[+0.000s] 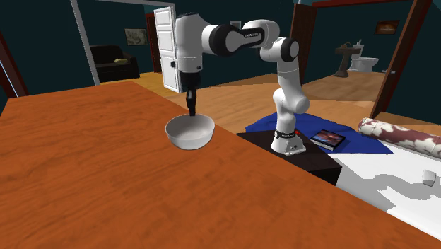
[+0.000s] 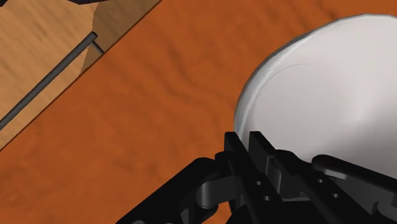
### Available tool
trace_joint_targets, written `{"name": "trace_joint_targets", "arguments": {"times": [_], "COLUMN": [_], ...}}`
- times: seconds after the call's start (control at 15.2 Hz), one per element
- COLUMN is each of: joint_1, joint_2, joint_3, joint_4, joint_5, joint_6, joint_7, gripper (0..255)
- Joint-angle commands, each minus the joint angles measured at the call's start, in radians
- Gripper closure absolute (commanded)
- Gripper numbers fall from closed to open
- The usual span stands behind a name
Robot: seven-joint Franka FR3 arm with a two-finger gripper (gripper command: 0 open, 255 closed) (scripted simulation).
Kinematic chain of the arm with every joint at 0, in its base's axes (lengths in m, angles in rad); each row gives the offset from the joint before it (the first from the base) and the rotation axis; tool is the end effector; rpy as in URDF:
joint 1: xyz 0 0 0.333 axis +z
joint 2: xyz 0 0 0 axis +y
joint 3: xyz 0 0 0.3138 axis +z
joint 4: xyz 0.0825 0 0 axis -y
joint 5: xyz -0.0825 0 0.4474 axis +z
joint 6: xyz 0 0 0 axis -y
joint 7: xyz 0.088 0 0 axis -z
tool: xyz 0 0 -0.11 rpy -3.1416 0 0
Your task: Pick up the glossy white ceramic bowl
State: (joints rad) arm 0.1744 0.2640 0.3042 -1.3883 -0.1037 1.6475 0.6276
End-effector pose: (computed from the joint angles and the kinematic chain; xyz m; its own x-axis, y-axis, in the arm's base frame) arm 0.6365 0.2906 0.5569 0.9883 -0.1508 0.0205 -0.1512 -0.9884 0.0163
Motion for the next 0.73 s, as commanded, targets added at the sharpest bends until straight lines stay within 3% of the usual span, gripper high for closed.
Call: {"name": "trace_joint_targets", "arguments": {"times": [0.0,0.66], "joint_1": [0.003,0.027], "joint_2": [0.010,0.070], "joint_3": [0.000,0.003], "joint_4": [0.042,0.266], "joint_5": [-0.003,-0.022], "joint_6": [-0.032,-0.198], "joint_7": [-0.001,0.000], "gripper": [255,255]}}
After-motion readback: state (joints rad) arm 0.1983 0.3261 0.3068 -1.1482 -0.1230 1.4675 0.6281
